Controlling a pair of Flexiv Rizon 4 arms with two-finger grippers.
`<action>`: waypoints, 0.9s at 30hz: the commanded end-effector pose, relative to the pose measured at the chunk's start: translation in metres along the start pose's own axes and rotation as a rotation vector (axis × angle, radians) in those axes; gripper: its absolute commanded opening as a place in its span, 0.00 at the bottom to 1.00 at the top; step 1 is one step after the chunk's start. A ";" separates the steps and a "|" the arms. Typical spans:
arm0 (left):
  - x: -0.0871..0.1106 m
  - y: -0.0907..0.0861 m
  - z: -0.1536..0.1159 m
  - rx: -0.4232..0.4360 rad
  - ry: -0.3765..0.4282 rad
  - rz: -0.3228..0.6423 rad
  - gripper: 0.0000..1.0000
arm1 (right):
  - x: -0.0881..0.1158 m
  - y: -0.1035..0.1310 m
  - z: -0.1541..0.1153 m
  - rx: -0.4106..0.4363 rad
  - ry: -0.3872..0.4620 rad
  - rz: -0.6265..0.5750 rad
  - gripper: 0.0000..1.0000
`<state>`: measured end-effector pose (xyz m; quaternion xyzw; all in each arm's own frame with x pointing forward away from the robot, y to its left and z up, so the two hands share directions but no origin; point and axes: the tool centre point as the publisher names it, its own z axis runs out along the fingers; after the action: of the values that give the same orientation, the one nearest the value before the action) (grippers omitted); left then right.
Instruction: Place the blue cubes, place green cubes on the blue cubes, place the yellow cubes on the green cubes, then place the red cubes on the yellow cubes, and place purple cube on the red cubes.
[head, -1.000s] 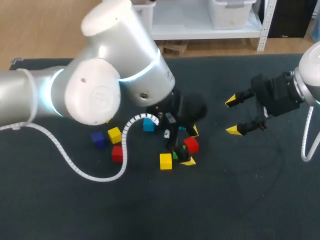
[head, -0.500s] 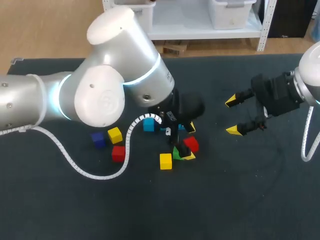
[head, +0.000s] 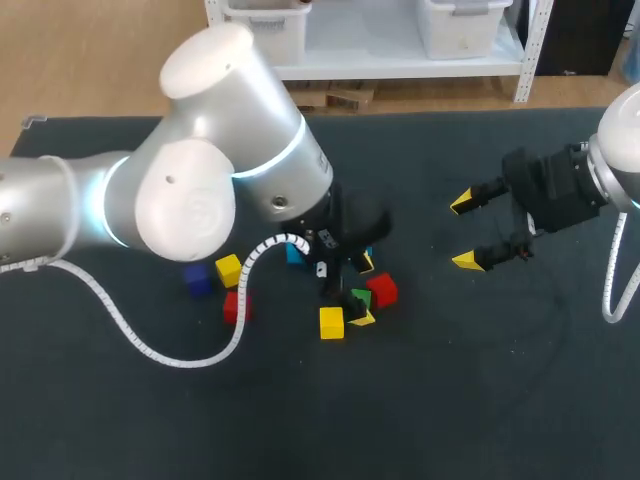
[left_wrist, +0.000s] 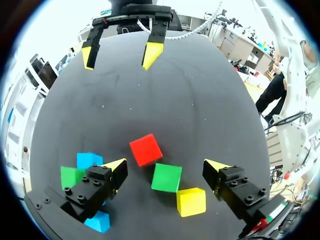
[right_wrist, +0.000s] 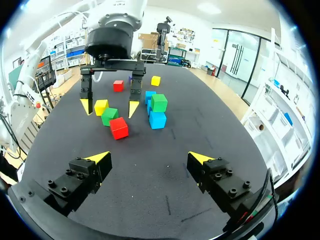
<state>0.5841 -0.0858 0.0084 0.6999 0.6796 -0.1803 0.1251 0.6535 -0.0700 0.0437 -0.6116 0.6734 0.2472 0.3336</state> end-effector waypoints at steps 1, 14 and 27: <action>0.010 0.003 0.003 0.003 0.002 -0.011 1.00 | 0.001 0.000 0.000 0.001 -0.003 -0.001 1.00; 0.014 0.003 0.002 0.005 0.002 -0.011 0.52 | 0.001 0.000 0.000 0.001 -0.003 -0.001 1.00; 0.012 -0.003 0.002 0.015 -0.006 -0.012 0.00 | 0.001 0.000 0.000 0.001 -0.003 -0.001 1.00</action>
<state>0.5822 -0.0776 0.0008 0.6968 0.6819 -0.1874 0.1198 0.6535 -0.0700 0.0437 -0.6116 0.6734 0.2472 0.3336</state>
